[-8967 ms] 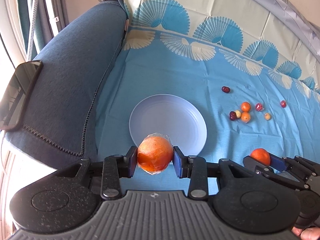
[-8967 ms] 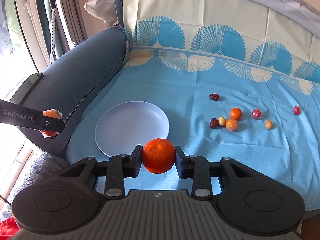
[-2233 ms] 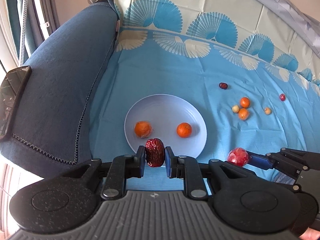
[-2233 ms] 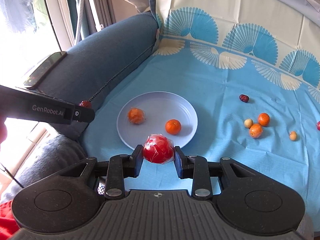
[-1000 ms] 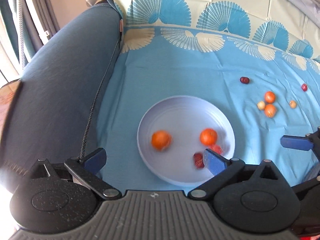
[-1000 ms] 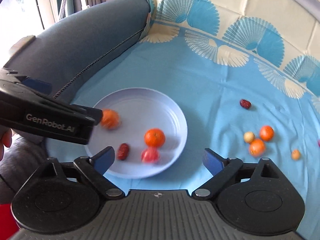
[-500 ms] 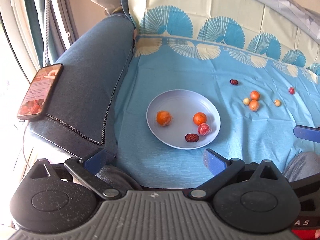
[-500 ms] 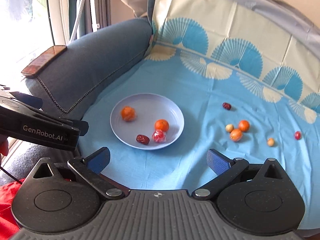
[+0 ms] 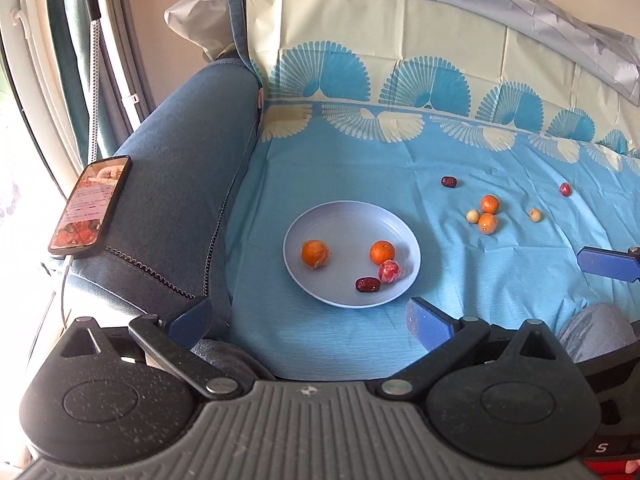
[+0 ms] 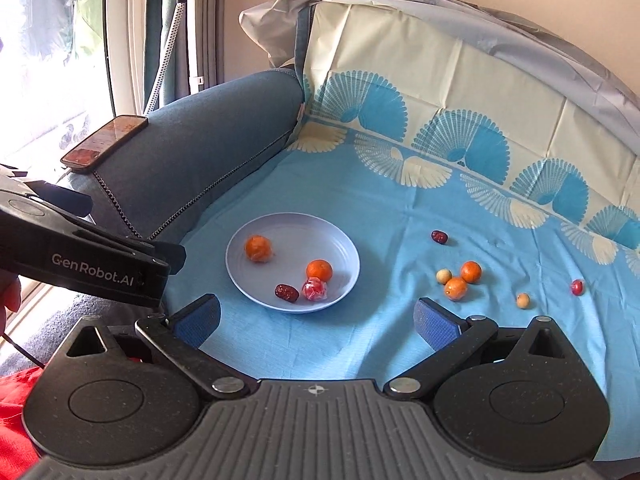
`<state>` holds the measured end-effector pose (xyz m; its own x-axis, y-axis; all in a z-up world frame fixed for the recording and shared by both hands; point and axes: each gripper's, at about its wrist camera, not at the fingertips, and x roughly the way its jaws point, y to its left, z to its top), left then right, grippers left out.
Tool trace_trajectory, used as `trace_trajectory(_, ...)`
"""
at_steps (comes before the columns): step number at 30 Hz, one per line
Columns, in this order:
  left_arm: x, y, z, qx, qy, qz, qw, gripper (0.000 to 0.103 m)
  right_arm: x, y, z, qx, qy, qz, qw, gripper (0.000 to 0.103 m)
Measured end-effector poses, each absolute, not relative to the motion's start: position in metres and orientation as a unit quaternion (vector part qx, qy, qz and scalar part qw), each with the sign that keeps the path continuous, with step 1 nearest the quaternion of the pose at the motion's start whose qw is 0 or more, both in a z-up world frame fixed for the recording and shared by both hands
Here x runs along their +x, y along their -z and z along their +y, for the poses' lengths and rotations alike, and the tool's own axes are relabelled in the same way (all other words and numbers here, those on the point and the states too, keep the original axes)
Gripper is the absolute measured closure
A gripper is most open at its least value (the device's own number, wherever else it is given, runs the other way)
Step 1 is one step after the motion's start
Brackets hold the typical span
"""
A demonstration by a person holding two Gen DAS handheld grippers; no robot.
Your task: Organize fruits
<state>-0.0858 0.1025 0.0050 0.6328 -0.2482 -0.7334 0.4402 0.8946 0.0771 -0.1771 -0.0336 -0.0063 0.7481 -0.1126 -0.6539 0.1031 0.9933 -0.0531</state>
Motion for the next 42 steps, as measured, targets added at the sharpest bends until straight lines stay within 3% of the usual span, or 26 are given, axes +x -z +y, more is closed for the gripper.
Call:
trace_trajectory(16, -0.08, -0.006, 0.099, 0.127, 0.192, 0.39, 0.892, 0.0, -0.176, 0.005, -0.037, -0.004, 0.063, 0.348, 0.936, 0.001)
trace_trajectory(23, -0.062, -0.002, 0.067, 0.131, 0.206, 0.421, 0.873, 0.0, -0.179, 0.017, -0.084, 0.057, 0.116, 0.347, 0.929, 0.001)
trace_trajectory(34, -0.022, 0.034, -0.054, 0.116, 0.262, 0.481, 0.828, 0.0, -0.189, 0.055, -0.215, 0.143, 0.253, 0.341, 0.894, 0.001)
trace_trajectory(42, 0.022, 0.1, -0.182, 0.099, 0.266, 0.521, 0.805, 0.0, -0.16, 0.091, -0.354, 0.14, 0.354, 0.307, 0.872, 0.001)
